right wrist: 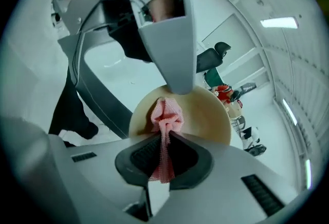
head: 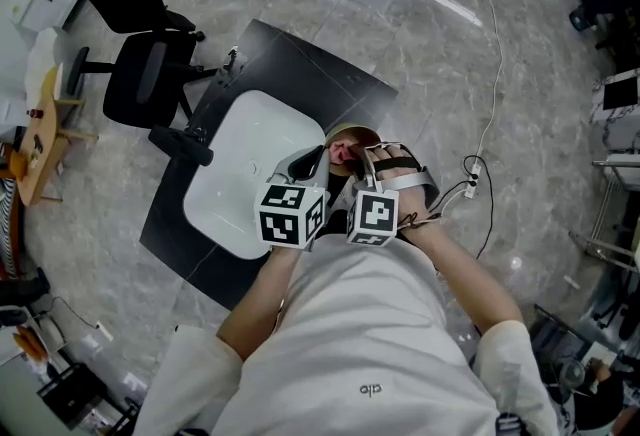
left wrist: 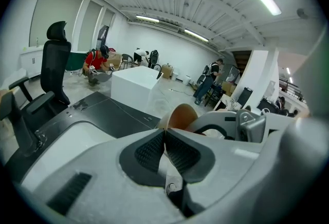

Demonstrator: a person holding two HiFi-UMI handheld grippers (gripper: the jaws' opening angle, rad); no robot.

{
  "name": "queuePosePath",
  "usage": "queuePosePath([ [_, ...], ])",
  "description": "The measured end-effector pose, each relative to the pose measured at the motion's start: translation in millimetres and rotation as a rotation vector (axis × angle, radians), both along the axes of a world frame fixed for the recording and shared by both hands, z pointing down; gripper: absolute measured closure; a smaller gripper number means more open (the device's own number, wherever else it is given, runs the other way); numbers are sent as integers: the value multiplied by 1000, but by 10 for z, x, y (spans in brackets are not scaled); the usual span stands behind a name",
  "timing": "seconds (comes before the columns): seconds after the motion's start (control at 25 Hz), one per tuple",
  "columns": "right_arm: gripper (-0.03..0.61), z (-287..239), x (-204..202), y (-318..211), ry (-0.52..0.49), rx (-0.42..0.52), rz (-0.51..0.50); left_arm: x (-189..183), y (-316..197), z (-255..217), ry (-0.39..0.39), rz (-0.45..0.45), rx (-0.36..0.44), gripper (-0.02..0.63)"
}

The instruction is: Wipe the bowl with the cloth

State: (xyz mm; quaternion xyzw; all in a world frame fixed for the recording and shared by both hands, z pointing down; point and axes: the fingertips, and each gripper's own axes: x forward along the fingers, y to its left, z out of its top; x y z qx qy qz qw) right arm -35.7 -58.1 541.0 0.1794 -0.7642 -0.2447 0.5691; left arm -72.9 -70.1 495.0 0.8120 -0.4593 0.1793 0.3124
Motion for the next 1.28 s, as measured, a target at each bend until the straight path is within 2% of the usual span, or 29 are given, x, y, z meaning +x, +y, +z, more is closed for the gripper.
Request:
queuePosePath([
  [0.16,551,-14,-121,91,-199,-137,101,30,21,45,20,3,-17,594],
  [0.24,551,-57,-143,76,-285,-171,149,49,28,57,32,7,-26,594],
  [0.32,551,-74,-133,37,-320,-175,184,76,37,78,48,18,-43,594],
  [0.44,551,-64,-79,-33,-280,-108,176,114,64,101,54,30,-61,594],
  [0.68,551,-172,63,-258,-79,190,82,115,118,168,59,25,-81,594],
  [0.8,551,-164,91,-281,-12,266,26,92,115,167,71,14,-84,592],
  [0.96,551,-104,94,-265,-15,221,38,92,116,188,70,12,-92,592],
  [1.28,551,242,42,49,-14,21,-9,51,122,275,76,0,-114,592],
])
